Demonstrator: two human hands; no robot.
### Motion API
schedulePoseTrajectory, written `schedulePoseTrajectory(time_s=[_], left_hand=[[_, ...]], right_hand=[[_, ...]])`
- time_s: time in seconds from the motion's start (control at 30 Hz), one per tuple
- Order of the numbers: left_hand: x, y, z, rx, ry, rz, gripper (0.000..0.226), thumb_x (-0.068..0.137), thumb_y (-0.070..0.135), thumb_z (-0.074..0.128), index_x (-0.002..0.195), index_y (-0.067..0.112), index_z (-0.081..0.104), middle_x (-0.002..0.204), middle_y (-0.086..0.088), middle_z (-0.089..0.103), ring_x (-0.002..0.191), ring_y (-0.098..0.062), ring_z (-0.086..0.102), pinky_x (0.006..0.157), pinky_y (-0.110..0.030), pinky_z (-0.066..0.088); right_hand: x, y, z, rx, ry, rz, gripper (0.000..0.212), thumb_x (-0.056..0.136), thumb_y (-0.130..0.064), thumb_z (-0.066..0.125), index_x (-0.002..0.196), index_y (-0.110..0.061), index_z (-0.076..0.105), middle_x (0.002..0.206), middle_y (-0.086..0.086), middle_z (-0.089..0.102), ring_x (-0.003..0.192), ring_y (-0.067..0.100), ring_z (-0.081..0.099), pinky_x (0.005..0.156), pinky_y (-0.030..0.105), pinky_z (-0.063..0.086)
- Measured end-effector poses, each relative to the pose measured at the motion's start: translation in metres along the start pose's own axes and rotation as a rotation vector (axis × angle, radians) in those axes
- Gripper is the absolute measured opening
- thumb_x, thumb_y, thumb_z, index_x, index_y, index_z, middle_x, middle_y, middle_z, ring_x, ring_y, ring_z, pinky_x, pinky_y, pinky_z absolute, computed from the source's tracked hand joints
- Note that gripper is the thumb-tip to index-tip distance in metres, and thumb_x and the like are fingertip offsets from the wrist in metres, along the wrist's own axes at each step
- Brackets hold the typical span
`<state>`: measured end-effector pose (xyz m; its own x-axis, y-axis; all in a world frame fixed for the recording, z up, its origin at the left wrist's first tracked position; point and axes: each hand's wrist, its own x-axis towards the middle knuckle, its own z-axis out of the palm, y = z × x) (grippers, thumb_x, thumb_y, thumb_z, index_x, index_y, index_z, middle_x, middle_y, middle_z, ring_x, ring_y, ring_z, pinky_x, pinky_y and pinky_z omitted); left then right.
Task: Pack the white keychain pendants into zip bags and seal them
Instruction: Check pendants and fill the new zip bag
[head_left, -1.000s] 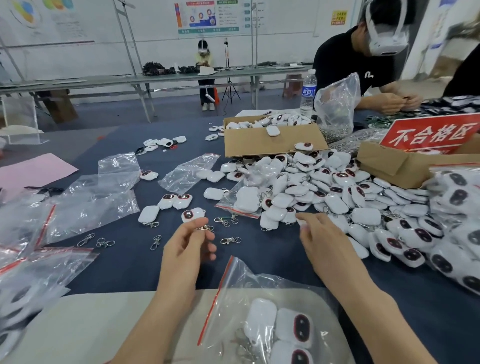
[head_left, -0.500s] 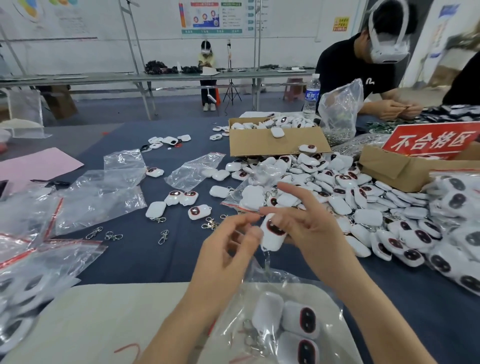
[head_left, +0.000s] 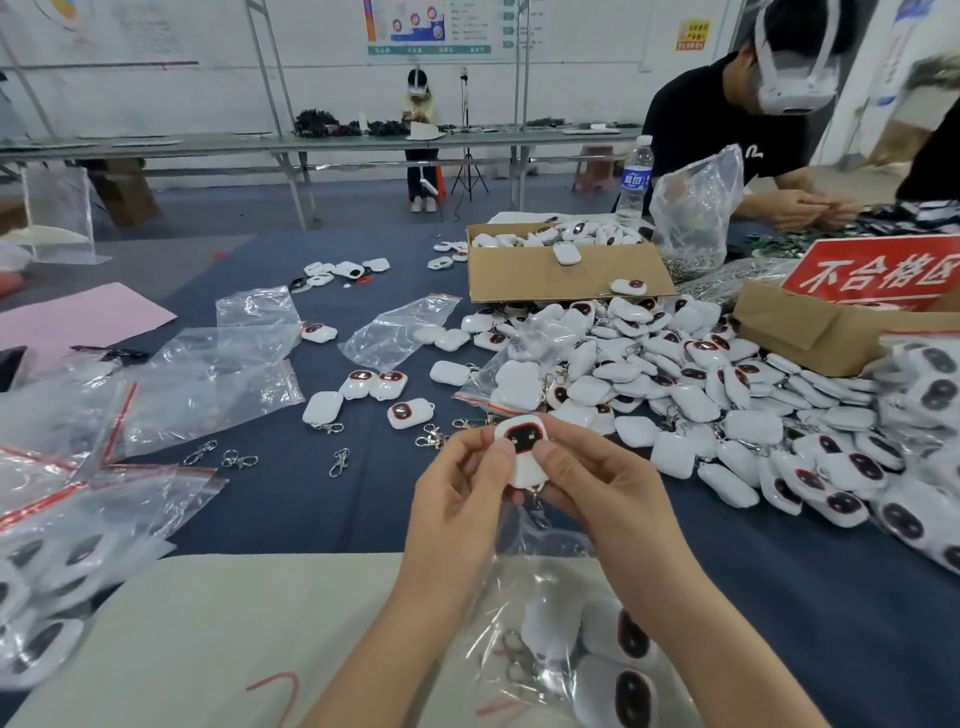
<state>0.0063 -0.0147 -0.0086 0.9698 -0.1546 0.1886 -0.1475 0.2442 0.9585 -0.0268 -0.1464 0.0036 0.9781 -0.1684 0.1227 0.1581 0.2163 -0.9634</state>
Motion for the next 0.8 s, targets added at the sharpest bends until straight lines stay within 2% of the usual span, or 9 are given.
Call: schedulePoseTrajectory(time_s=[0.07,0.2,0.33,0.5,0.63,0.8], left_hand=[[0.002,-0.001,-0.002,-0.013,0.015,-0.047,0.016,0.101,0.022,0.06,0.097,0.021,0.076,0.087,-0.008,0.075,0.074,-0.012,0.067,0.064,-0.019,0.054],[0.004,-0.007,-0.005,0.004,0.031,-0.098,0.018,0.1,0.019,0.06,0.092,0.019,0.076,0.09,-0.02,0.072,0.073,-0.019,0.068,0.065,-0.025,0.058],[0.005,-0.012,-0.006,0.014,0.013,-0.092,0.019,0.1,0.013,0.059,0.09,0.017,0.075,0.081,-0.009,0.074,0.072,-0.015,0.069,0.063,-0.023,0.057],[0.003,-0.014,-0.003,0.126,0.021,-0.024,0.012,0.087,0.033,0.061,0.086,0.025,0.071,0.07,0.005,0.067,0.066,-0.009,0.06,0.062,-0.025,0.053],[0.001,-0.013,-0.003,0.167,0.027,0.022,0.013,0.085,0.035,0.06,0.086,0.025,0.068,0.074,-0.01,0.064,0.069,-0.013,0.056,0.064,-0.029,0.05],[0.001,-0.014,-0.002,0.196,0.039,0.034,0.012,0.085,0.032,0.059,0.085,0.022,0.066,0.069,0.005,0.062,0.065,-0.008,0.054,0.059,-0.018,0.047]], right_hand=[[0.002,0.004,0.001,0.02,0.005,0.051,0.026,0.081,-0.032,0.073,0.107,-0.031,0.079,0.106,0.002,0.078,0.094,0.014,0.075,0.077,0.019,0.057],[0.005,0.013,0.002,0.079,-0.001,0.127,0.02,0.09,-0.022,0.072,0.109,-0.026,0.078,0.107,0.007,0.077,0.09,0.018,0.075,0.077,0.023,0.057],[0.004,0.015,0.003,0.06,0.018,0.14,0.017,0.093,-0.02,0.069,0.105,-0.029,0.079,0.102,0.004,0.078,0.084,0.014,0.074,0.073,0.022,0.057],[0.001,0.014,0.008,-0.014,0.063,0.112,0.022,0.095,-0.019,0.067,0.098,-0.036,0.079,0.095,-0.003,0.079,0.078,0.007,0.073,0.068,0.016,0.055],[0.002,0.013,0.009,-0.022,0.077,0.124,0.023,0.094,-0.017,0.068,0.095,-0.036,0.08,0.088,-0.004,0.078,0.071,0.002,0.068,0.064,0.014,0.052],[0.003,0.013,0.006,-0.012,0.082,0.142,0.02,0.094,-0.016,0.068,0.095,-0.032,0.08,0.084,-0.007,0.077,0.059,-0.001,0.062,0.058,0.013,0.049]])
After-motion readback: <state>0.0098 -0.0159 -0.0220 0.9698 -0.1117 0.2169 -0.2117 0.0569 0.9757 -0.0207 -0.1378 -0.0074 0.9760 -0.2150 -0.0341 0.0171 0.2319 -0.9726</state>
